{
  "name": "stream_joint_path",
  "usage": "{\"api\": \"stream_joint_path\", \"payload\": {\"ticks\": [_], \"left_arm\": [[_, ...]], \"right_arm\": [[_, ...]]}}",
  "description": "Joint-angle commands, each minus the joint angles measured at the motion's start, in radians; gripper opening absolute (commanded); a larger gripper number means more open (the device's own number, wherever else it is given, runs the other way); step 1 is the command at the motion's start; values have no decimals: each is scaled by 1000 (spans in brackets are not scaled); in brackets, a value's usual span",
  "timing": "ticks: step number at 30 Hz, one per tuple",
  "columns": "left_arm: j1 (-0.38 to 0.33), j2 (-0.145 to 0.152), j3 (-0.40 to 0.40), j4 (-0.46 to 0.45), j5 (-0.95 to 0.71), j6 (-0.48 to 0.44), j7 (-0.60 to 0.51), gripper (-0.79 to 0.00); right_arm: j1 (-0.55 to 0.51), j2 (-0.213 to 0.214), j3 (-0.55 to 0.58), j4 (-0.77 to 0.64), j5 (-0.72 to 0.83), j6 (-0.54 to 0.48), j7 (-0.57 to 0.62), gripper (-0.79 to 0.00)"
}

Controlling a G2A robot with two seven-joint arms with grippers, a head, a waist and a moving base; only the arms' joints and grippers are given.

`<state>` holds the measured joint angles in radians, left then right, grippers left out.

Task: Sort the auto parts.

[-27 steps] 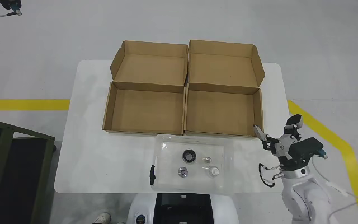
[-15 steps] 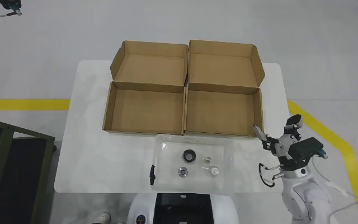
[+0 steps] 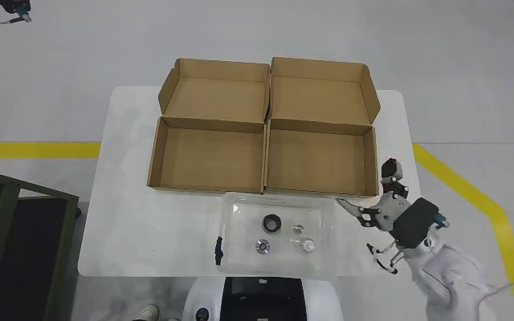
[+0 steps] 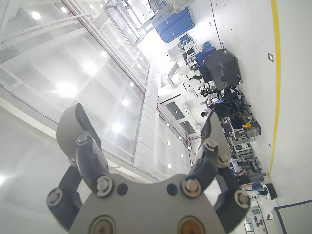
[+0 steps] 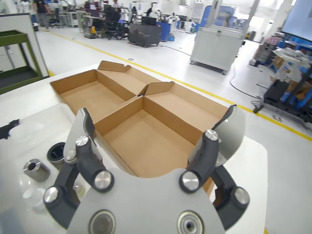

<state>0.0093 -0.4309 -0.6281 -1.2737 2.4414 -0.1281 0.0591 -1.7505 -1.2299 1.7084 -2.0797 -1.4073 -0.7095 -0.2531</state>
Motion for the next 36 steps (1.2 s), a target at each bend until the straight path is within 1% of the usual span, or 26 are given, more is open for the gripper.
{"api": "stream_joint_path", "payload": {"ticks": [1,4,10,14,19,25,26,27,28,29,31,32,34,35,36], "left_arm": [[0,0,0,0,0,0,0,0],[0,0,0,0,0,0,0,0],[0,0,0,0,0,0,0,0],[0,0,0,0,0,0,0,0],[0,0,0,0,0,0,0,0],[0,0,0,0,0,0,0,0],[0,0,0,0,0,0,0,0],[0,0,0,0,0,0,0,0],[0,0,0,0,0,0,0,0],[0,0,0,0,0,0,0,0],[0,0,0,0,0,0,0,0],[0,0,0,0,0,0,0,0],[0,0,0,0,0,0,0,0],[0,0,0,0,0,0,0,0],[0,0,0,0,0,0,0,0]], "right_arm": [[1,8,-12,-14,-41,-96,8,0],[0,19,-29,-29,-113,-205,19,0],[-23,34,-57,-19,-193,-303,-14,0],[-46,52,-96,-18,-250,-303,-24,0],[-44,77,-134,12,-324,-303,-15,0],[-40,106,-153,31,-358,-303,-4,0],[-41,111,-154,32,-359,-303,-2,-12],[-41,116,-155,32,-360,-303,3,-111],[-41,121,-156,33,-357,-303,7,-139],[-41,126,-156,33,-356,-303,12,-191],[-41,134,-156,32,-350,-303,27,-246],[-40,138,-155,31,-345,-303,34,-302],[-37,146,-153,29,-335,-303,55,-348],[-36,150,-154,28,-335,-303,71,-394],[-35,154,-156,26,-332,-303,81,-394]]}}
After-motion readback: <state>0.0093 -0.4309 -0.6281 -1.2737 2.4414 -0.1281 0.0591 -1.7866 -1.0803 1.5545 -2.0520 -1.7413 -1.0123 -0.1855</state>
